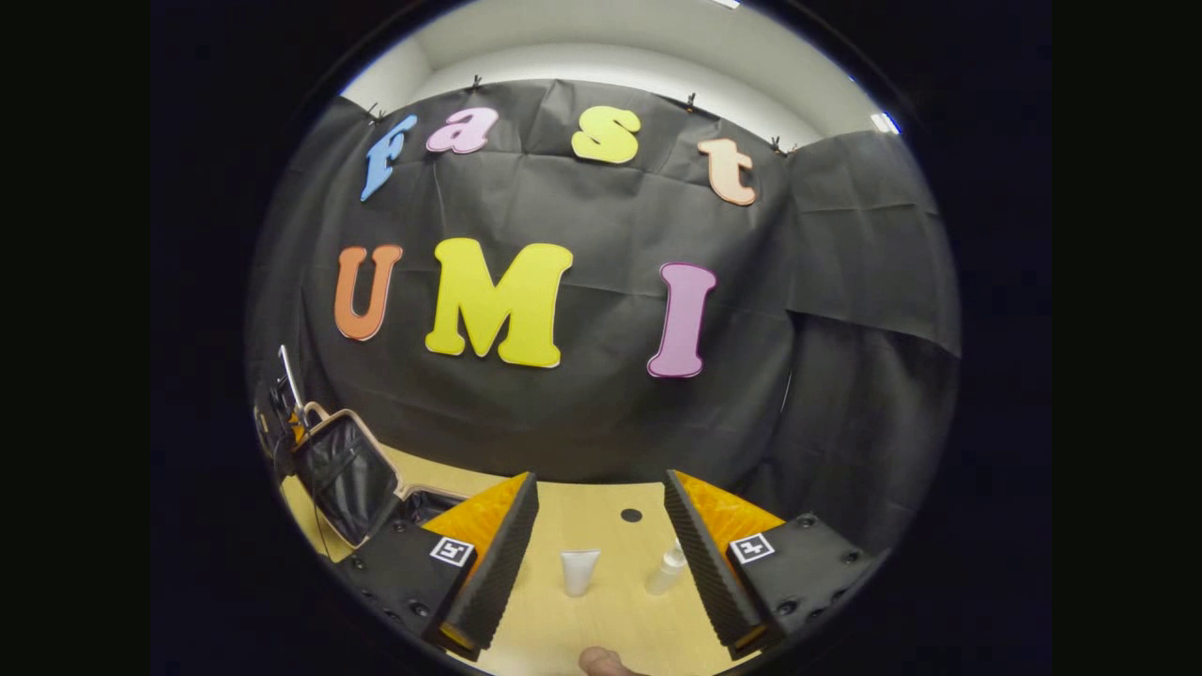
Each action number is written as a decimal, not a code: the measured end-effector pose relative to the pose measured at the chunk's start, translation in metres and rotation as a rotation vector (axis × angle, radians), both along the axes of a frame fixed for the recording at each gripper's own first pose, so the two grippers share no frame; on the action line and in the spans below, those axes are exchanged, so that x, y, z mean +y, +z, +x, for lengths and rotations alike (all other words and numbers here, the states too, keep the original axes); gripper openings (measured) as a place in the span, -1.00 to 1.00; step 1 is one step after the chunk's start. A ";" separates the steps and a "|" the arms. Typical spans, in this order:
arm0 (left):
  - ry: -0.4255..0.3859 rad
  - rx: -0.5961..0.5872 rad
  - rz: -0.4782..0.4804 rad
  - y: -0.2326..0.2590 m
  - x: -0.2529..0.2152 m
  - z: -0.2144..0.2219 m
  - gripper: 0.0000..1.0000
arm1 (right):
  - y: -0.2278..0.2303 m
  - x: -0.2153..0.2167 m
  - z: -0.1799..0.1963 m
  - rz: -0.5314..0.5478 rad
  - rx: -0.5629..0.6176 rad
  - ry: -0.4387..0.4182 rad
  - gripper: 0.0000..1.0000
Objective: First open the suitcase, pack the skin care products into it, and then close the suitcase.
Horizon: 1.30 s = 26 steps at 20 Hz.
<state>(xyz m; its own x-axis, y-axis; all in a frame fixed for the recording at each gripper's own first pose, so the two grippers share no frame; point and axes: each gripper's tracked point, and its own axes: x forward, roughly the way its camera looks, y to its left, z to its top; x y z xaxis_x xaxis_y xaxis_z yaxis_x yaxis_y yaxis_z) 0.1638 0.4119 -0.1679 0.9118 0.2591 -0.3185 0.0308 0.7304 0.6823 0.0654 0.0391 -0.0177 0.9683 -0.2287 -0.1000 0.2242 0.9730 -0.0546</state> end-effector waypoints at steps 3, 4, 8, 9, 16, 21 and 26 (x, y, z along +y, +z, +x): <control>0.018 0.067 -0.058 -0.041 0.022 0.007 -0.94 | -0.008 0.018 -0.003 -0.016 0.029 0.013 0.60; 0.021 0.090 -0.053 -0.050 0.028 0.008 -0.94 | -0.011 0.024 -0.005 -0.021 0.038 0.019 0.60; 0.016 0.162 -0.086 -0.092 0.044 0.008 -0.94 | -0.020 0.050 -0.009 -0.051 0.070 0.054 0.60; 0.016 0.194 -0.093 -0.104 0.047 0.008 -0.94 | -0.021 0.053 -0.010 -0.061 0.073 0.056 0.60; 0.013 0.254 -0.163 -0.133 0.053 0.010 -0.88 | -0.018 0.067 -0.016 -0.101 0.060 0.076 0.60; 0.075 0.211 -0.087 -0.117 0.069 0.009 -0.28 | -0.025 0.058 -0.021 -0.093 0.063 0.073 0.60; 0.081 0.148 -0.100 -0.076 0.038 -0.011 0.92 | -0.039 0.034 -0.027 -0.078 0.070 0.063 0.59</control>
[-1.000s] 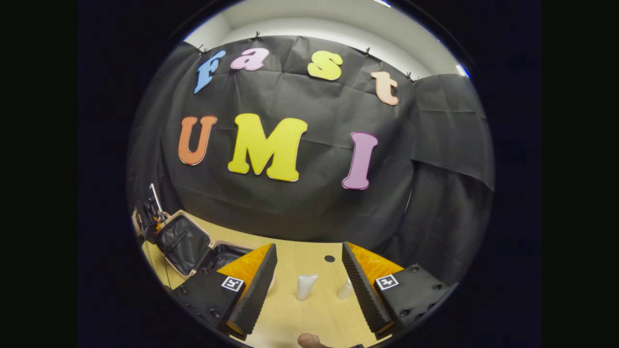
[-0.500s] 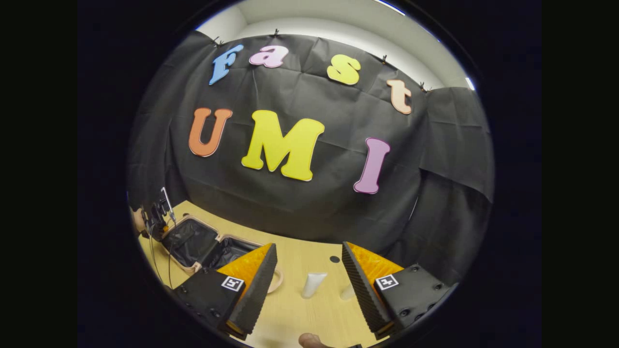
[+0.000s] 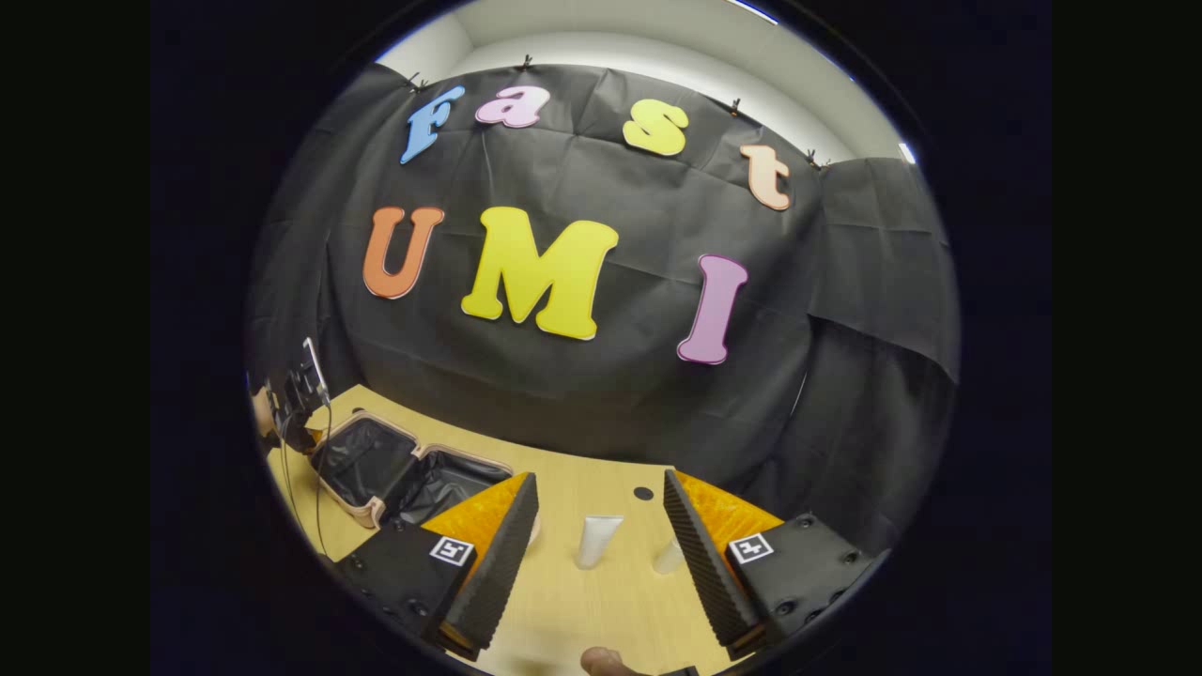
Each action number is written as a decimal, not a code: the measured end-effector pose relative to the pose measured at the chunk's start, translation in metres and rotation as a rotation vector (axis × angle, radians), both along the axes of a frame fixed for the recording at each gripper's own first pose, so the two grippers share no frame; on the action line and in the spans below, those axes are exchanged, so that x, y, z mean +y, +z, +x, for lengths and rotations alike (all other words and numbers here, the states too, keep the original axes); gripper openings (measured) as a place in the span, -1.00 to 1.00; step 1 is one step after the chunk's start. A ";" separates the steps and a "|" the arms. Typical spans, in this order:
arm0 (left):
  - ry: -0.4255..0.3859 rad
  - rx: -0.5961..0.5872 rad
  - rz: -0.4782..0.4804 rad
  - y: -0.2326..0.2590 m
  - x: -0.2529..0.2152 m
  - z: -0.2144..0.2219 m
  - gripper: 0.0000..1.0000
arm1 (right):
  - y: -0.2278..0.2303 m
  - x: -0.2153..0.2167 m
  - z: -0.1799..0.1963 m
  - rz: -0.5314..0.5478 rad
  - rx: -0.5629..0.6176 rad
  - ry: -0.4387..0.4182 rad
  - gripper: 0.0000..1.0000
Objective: First open the suitcase, pack the skin care products into it, and then close the suitcase.
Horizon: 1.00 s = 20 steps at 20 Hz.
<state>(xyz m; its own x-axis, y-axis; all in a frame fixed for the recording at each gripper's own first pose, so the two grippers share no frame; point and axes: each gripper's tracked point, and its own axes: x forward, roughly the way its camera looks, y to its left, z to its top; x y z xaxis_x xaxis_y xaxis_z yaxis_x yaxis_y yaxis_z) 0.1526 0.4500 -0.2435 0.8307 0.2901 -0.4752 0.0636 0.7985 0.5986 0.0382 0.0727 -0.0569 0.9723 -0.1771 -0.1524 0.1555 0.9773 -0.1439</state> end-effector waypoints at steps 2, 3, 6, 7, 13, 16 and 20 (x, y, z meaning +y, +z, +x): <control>0.002 -0.020 -0.020 0.010 -0.025 -0.008 0.95 | -0.007 -0.010 -0.001 0.017 0.008 0.003 0.60; -0.001 -0.028 -0.030 0.014 -0.041 -0.011 0.95 | -0.009 -0.015 -0.001 0.020 0.008 0.007 0.60; -0.040 -0.039 -0.096 0.019 -0.101 -0.023 0.94 | -0.011 -0.027 -0.002 -0.013 -0.006 0.041 0.60; -0.051 -0.044 -0.122 0.021 -0.125 -0.028 0.94 | -0.013 -0.032 -0.001 -0.022 -0.010 0.055 0.60; -0.139 -0.015 -0.315 0.008 -0.280 -0.046 0.95 | -0.032 -0.076 0.003 -0.035 0.007 0.107 0.59; -0.143 0.010 -0.393 -0.001 -0.341 -0.050 0.94 | -0.039 -0.103 0.006 -0.031 0.015 0.108 0.59; -0.170 0.018 -0.516 -0.003 -0.415 -0.051 0.94 | -0.052 -0.142 0.012 -0.009 0.035 0.095 0.59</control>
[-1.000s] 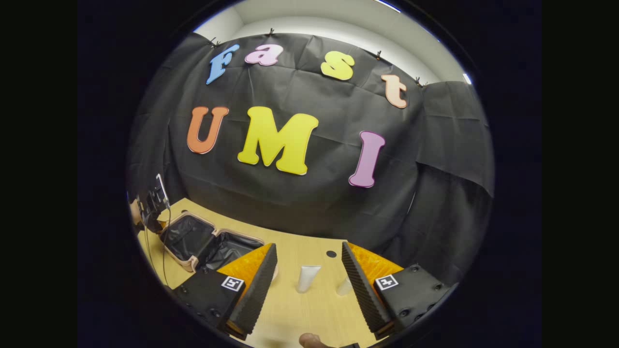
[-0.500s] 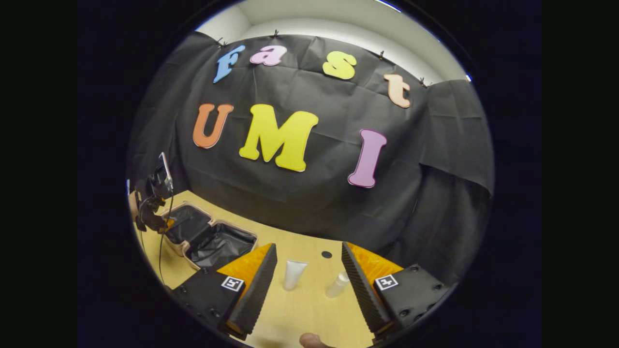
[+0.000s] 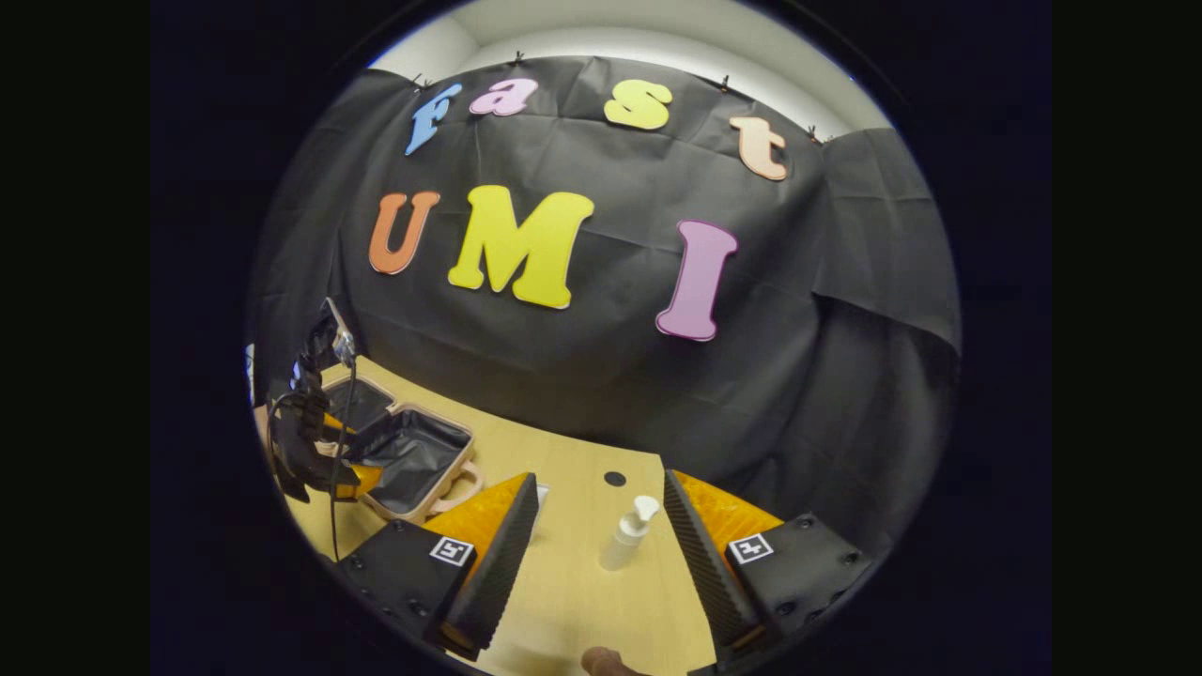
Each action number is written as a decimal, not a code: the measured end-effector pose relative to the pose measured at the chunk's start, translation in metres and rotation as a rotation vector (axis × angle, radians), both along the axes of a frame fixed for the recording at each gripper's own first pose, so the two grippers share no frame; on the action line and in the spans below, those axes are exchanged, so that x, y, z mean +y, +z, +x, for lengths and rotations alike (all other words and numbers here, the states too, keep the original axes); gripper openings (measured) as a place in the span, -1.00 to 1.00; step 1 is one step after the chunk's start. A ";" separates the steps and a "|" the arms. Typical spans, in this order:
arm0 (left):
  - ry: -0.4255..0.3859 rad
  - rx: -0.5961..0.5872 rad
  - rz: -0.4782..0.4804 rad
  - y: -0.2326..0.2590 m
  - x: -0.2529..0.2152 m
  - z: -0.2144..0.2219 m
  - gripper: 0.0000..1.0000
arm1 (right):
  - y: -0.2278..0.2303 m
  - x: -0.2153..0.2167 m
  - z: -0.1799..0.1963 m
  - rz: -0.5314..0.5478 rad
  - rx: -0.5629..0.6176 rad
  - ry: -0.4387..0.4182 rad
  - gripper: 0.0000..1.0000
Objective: First open the suitcase, pack the skin care products into it, and then close the suitcase.
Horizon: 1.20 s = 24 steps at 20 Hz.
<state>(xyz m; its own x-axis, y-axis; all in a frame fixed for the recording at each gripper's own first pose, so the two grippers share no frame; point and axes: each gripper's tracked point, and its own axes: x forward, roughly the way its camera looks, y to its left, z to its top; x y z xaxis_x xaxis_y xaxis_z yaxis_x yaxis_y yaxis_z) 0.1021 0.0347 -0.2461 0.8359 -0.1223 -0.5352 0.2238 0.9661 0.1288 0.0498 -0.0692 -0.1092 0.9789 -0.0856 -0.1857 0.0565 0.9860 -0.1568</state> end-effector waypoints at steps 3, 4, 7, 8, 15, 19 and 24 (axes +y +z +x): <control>-0.022 0.027 -0.088 -0.008 -0.050 0.004 0.94 | -0.013 -0.027 0.004 0.015 0.030 -0.013 0.59; -0.035 0.038 -0.112 -0.011 -0.067 0.006 0.94 | -0.017 -0.035 0.006 0.019 0.040 -0.018 0.60; -0.094 0.042 -0.142 -0.022 -0.116 0.015 0.94 | -0.031 -0.060 0.012 0.027 0.072 -0.030 0.59; -0.114 0.048 -0.145 -0.028 -0.130 0.019 0.93 | -0.036 -0.066 0.014 0.028 0.082 -0.031 0.59; -0.196 0.054 -0.126 -0.061 -0.203 0.066 0.94 | -0.071 -0.103 0.030 0.014 0.152 -0.009 0.59; -0.205 0.063 -0.150 -0.082 -0.219 0.094 0.90 | -0.091 -0.118 0.039 0.005 0.197 -0.007 0.59; -0.217 0.070 -0.169 -0.096 -0.232 0.106 0.41 | -0.120 -0.126 0.050 0.043 0.261 -0.008 0.58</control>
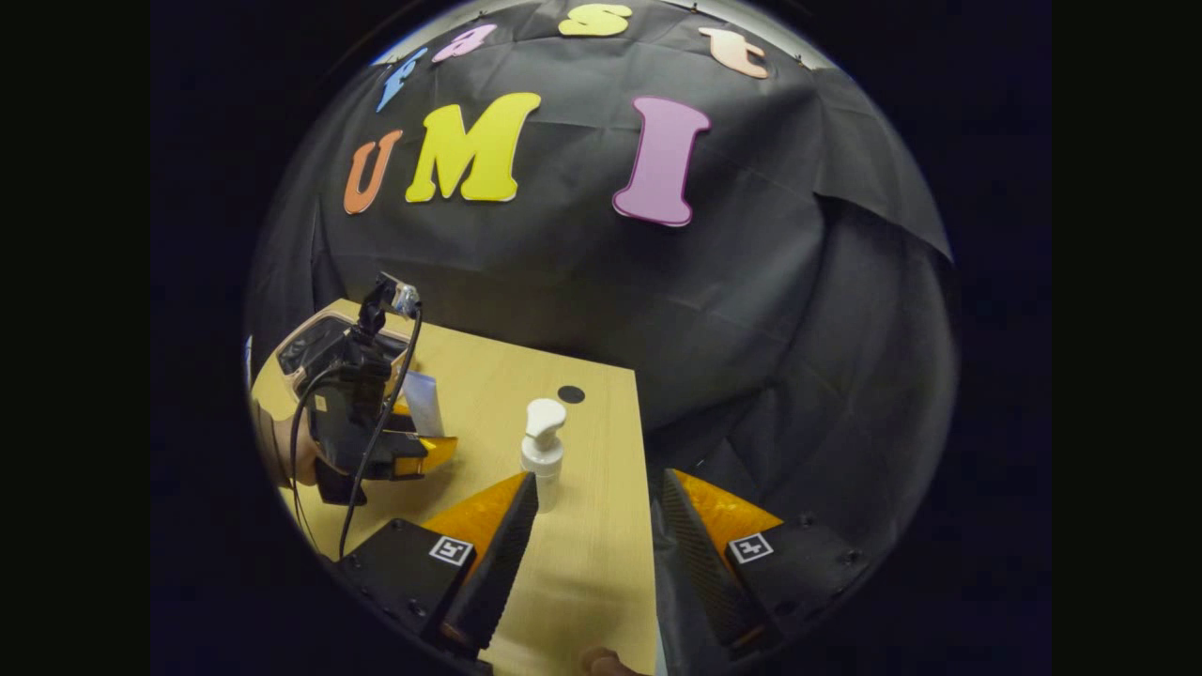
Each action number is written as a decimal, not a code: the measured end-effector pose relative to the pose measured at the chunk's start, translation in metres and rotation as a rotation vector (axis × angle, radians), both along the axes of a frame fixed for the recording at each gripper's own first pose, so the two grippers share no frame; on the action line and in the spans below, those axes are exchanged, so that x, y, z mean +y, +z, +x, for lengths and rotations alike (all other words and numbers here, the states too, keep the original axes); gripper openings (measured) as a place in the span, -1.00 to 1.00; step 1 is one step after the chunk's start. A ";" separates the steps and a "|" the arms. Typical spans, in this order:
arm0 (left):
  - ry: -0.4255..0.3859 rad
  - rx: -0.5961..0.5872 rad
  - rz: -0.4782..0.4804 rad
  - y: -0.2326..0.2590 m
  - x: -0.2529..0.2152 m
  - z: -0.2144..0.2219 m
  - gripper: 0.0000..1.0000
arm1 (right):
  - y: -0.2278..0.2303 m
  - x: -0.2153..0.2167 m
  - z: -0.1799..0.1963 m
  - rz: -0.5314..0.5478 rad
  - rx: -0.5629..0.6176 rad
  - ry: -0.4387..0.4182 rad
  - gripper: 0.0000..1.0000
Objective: First open the suitcase, pack the skin care products into it, and then close the suitcase.
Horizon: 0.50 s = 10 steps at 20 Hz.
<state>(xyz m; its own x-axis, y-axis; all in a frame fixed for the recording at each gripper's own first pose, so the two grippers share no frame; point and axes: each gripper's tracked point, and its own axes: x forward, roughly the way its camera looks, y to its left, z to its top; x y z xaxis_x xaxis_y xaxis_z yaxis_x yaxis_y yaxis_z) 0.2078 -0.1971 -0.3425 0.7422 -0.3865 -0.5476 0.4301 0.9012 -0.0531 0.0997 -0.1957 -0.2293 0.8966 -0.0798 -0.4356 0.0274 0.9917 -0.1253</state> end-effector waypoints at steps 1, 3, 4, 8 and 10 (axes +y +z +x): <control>0.000 -0.007 0.006 0.000 0.000 0.002 0.35 | -0.006 0.003 0.002 0.015 0.002 0.010 0.60; 0.000 -0.012 0.001 0.001 -0.001 0.005 0.19 | -0.016 0.010 0.011 0.052 0.014 0.025 0.59; 0.003 -0.012 -0.002 0.001 -0.002 0.005 0.14 | -0.022 0.014 0.015 0.076 0.025 0.032 0.60; 0.002 -0.015 -0.002 0.002 -0.004 0.003 0.07 | -0.051 0.031 0.040 0.156 0.056 0.061 0.60; 0.012 -0.012 -0.026 0.009 -0.004 -0.003 0.05 | -0.068 0.036 0.055 0.169 0.078 0.069 0.60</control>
<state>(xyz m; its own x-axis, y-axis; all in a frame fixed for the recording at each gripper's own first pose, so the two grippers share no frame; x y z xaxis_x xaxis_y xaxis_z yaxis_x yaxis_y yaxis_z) 0.2046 -0.2010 -0.3337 0.7532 -0.3912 -0.5288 0.4197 0.9049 -0.0716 0.1547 -0.1592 -0.2973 0.8603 0.0607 -0.5061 -0.0447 0.9980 0.0437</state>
